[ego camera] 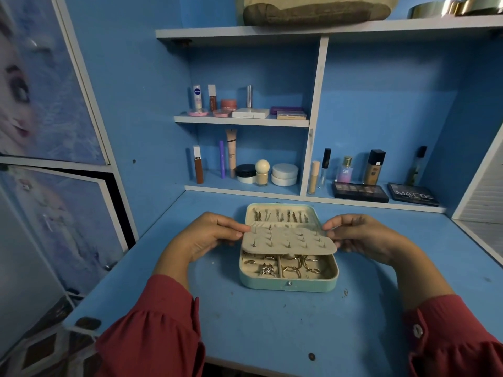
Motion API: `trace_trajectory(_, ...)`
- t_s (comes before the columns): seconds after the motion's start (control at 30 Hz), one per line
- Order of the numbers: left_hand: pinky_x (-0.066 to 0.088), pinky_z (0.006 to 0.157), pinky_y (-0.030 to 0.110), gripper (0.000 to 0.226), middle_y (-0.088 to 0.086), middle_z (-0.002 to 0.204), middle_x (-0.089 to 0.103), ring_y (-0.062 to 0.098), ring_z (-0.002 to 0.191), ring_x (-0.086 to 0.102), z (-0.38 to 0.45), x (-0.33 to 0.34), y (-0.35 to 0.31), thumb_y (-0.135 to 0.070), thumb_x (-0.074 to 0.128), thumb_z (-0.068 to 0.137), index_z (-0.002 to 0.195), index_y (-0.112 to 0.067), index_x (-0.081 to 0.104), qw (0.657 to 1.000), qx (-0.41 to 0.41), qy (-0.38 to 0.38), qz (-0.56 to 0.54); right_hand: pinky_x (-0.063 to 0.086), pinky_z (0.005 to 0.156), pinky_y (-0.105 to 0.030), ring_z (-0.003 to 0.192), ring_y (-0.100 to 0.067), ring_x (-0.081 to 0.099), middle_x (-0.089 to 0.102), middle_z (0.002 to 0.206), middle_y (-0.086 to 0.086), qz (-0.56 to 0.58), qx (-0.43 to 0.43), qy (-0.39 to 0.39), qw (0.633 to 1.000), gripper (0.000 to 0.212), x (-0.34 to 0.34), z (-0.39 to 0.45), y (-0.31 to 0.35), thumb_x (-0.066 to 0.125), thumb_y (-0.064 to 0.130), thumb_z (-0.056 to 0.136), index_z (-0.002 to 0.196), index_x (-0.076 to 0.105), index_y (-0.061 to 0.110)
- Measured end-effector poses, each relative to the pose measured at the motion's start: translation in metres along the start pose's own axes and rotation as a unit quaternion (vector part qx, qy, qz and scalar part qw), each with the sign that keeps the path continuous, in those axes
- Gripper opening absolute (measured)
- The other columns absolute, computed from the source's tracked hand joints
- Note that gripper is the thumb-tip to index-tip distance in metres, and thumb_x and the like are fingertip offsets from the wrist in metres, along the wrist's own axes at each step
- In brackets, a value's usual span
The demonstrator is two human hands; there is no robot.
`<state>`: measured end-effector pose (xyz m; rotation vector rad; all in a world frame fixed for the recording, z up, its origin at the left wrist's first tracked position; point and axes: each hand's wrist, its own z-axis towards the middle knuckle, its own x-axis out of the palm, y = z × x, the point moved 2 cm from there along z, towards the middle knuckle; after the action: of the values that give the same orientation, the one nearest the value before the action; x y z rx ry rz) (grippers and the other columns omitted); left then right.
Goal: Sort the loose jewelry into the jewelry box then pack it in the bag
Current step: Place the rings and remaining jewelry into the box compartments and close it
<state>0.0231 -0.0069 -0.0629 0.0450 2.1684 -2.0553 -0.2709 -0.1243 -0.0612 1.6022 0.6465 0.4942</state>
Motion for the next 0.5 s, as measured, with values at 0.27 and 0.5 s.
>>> trace_trajectory(0.27,0.042,0.06,0.023,0.01,0.0,0.077,0.069,0.011,0.068,0.051,0.0,0.005,0.0,-0.003,0.069,0.081,0.09,-0.006,0.071,1.0,-0.002,0.002,0.005,0.042,0.044,-0.019,0.057,-0.015,0.053,0.061,0.068,-0.012,-0.033,0.017,-0.001,0.999,0.009,0.005,-0.004,0.006,0.067,-0.003,0.076,0.082,0.063,0.003)
trace_trajectory(0.5,0.042,0.061,0.023,0.015,-0.005,0.073,0.067,0.006,0.068,0.059,0.002,0.006,0.002,-0.001,0.07,0.08,0.09,-0.01,0.065,0.999,0.001,0.027,0.037,0.041,0.043,-0.019,0.054,-0.015,0.054,0.064,0.064,-0.01,-0.078,0.024,-0.021,0.996,0.021,0.008,-0.007,0.013,0.077,0.004,0.064,0.079,0.062,0.003)
